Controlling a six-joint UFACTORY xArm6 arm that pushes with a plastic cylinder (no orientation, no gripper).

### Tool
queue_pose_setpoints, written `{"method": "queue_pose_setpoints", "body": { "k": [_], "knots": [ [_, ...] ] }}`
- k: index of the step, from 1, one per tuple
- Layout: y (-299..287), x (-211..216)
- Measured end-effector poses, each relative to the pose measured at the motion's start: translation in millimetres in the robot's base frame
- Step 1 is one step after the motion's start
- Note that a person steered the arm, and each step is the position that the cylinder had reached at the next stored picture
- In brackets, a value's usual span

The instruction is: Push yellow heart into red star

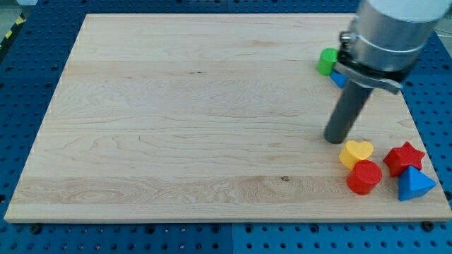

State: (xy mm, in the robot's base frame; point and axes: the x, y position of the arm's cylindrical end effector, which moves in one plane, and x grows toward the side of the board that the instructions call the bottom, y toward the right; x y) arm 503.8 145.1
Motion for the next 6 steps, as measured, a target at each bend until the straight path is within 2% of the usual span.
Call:
{"method": "queue_pose_setpoints", "body": {
  "k": [2, 4, 5, 6],
  "knots": [
    [-12.7, 16.6],
    [48.1, 18.0],
    [52.3, 18.0],
    [6.4, 18.0]
  ]
}}
